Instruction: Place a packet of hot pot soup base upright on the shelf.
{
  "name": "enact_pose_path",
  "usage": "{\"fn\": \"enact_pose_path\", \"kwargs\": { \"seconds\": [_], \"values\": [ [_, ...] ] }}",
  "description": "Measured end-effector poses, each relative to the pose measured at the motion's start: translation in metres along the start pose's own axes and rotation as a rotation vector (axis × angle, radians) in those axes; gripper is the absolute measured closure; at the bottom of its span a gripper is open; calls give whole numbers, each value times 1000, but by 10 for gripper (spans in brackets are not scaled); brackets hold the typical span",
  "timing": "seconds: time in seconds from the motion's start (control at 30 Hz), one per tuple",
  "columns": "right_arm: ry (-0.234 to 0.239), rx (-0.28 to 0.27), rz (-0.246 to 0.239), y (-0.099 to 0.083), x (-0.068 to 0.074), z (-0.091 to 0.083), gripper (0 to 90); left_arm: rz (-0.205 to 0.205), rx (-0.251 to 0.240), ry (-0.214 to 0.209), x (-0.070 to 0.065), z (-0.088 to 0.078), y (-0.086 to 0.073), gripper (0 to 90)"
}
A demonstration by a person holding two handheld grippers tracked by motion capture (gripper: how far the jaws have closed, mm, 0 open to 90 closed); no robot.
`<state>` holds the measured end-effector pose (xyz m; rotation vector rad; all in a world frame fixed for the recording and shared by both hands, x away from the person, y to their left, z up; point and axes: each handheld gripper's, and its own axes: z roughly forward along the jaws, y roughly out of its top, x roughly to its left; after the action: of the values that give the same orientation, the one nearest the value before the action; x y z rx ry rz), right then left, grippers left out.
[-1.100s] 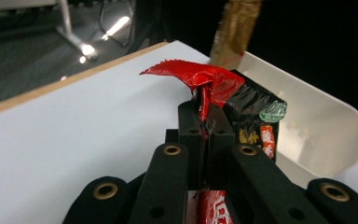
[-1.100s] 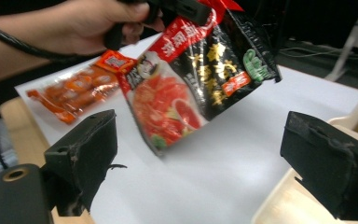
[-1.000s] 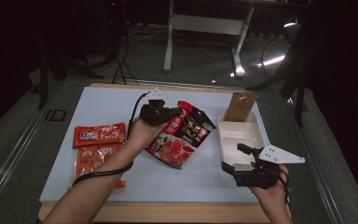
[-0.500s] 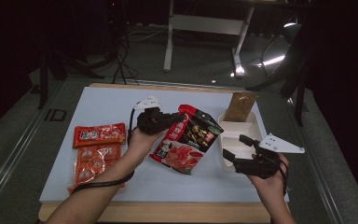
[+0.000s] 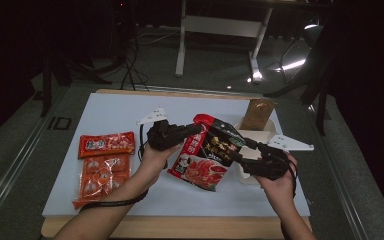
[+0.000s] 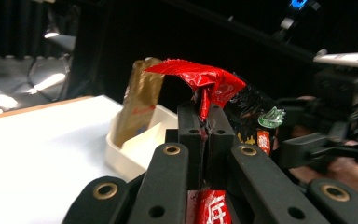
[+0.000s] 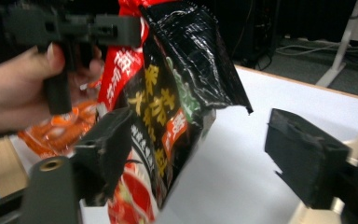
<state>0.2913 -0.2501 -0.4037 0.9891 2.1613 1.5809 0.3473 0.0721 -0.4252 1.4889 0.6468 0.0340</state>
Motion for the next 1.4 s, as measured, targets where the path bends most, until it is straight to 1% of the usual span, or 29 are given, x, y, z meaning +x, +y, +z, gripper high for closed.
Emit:
{"fn": "enact_pose_path", "kwargs": {
  "seconds": [0.03,0.07,0.1,0.13,0.17,0.2,0.23,0.37,0.4,0.43,0.57,0.7,0.73,0.77,0.83,0.9,0.97,1.0,1.03,1.07,1.1,1.13,1.17,1.2,1.23,1.3,1.33,1.37,1.4],
  "values": [
    [-1,2,-9,2,0,2,398,-3,-6,-6,0,0,0,886],
    [14,4,-9,3,0,2,443,0,-9,-12,-1,0,0,886],
    [26,7,-3,3,-1,2,489,3,-16,-9,-1,0,-1,886],
    [32,1,10,4,-2,2,565,2,-16,-12,-2,1,-2,886],
    [58,-4,24,5,-3,2,607,9,-14,-14,-3,1,-2,885],
    [66,-8,30,5,-4,3,652,18,-10,-5,-4,2,-3,885],
    [66,-10,27,6,-4,2,710,16,-17,-6,-4,2,-4,885],
    [78,4,40,7,-6,3,732,17,-20,-7,-2,2,-7,882],
    [82,6,40,8,-6,3,735,9,-13,-13,0,2,-8,882],
    [75,19,20,9,-4,2,754,17,-13,-18,0,2,-9,877],
    [62,26,-4,13,0,-1,774,22,-3,-26,-1,1,-9,864],
    [65,11,-2,17,0,-5,779,26,6,-42,-2,0,-7,842],
    [69,9,-4,18,0,-6,781,38,11,-39,-3,0,-7,841],
    [61,13,-19,20,1,-8,782,40,15,-46,-4,0,-6,834],
    [57,4,-26,23,2,-12,783,54,21,-50,-6,0,-4,808],
    [51,-7,-39,26,2,-15,783,51,32,-58,-8,1,-1,774],
    [45,-11,-50,28,3,-17,783,50,33,-56,-8,1,0,684],
    [43,-16,-54,29,3,-18,783,55,37,-48,-7,0,3,684],
    [23,-16,-76,32,3,-20,782,60,45,-44,-7,-1,4,585],
    [28,-18,-70,32,3,-21,782,61,51,-47,-7,-2,4,570],
    [25,-21,-69,33,2,-22,782,59,56,-41,-7,-2,5,528],
    [20,-21,-68,34,0,-23,782,65,72,-25,-8,-3,5,459],
    [20,-21,-68,34,0,-23,782,65,72,-25,-8,-3,5,421],
    [22,-28,-65,35,-2,-25,782,82,98,1,-9,-6,3,421],
    [24,-51,-61,40,-6,-31,782,81,111,10,-10,-7,3,320],
    [19,-63,-62,44,-9,-36,782,77,126,13,-9,-9,1,222],
    [12,-70,-68,46,-10,-38,782,82,139,31,-10,-10,1,166],
    [8,-76,-66,48,-11,-40,781,84,143,45,-11,-11,0,135],
    [1,-76,-68,51,-13,-41,781,86,151,46,-11,-13,-1,126]
  ]
}}
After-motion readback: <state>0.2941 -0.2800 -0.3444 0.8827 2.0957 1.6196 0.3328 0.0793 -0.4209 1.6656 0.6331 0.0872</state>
